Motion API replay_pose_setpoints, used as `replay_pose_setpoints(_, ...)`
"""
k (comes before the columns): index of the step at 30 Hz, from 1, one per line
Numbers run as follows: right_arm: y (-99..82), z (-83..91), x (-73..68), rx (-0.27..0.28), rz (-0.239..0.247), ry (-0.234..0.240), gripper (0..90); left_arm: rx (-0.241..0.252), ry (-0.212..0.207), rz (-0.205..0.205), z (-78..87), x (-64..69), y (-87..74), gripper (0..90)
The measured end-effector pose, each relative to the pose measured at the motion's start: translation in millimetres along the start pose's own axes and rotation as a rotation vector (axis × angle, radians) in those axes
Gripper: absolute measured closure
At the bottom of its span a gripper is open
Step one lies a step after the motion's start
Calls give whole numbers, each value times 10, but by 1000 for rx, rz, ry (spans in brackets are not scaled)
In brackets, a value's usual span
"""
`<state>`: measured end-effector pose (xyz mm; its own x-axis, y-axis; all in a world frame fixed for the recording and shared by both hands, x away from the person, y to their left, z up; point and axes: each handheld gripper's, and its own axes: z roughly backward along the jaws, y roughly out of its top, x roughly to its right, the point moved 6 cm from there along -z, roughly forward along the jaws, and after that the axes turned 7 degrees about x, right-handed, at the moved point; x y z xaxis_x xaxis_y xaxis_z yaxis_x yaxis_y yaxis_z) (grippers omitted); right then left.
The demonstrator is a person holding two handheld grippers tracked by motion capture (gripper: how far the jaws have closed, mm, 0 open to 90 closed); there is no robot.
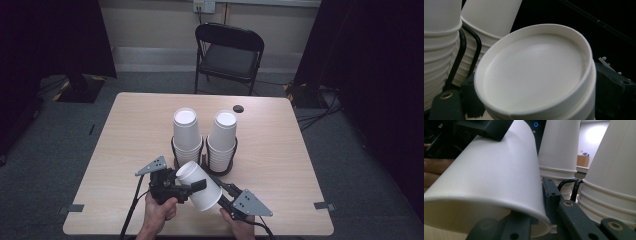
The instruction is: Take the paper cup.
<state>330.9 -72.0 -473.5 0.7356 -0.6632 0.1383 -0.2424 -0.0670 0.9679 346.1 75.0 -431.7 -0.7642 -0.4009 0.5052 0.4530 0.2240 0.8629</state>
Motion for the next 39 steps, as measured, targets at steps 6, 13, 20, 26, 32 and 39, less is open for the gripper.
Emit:
replay_pose_setpoints(6, 19, 22, 17, 5, 3, 0, 843, -13, -16, 7, 16, 7, -23, 118)
replay_pose_setpoints(13, 20, 23, 21, 6, -11, 6, 858, -7, -7, -14, 57, 18, -8, 79)
replay_pose_setpoints(20, 5, 53, 51, -8, -25, -13, 862, 5, 19, -62, 137, -2, -10, 75)
replay_pose_setpoints(26, -2, 87, 85, -21, -35, -27, 862, 42, 63, -119, 222, -52, -10, 71)
replay_pose_setpoints(32, 0, 118, 149, -48, -56, -43, 863, 60, 125, -156, 293, -135, -1, 124)
replay_pose_setpoints(39, 5, 144, 189, -95, -102, -44, 863, 62, 114, -180, 326, -189, 7, 152)
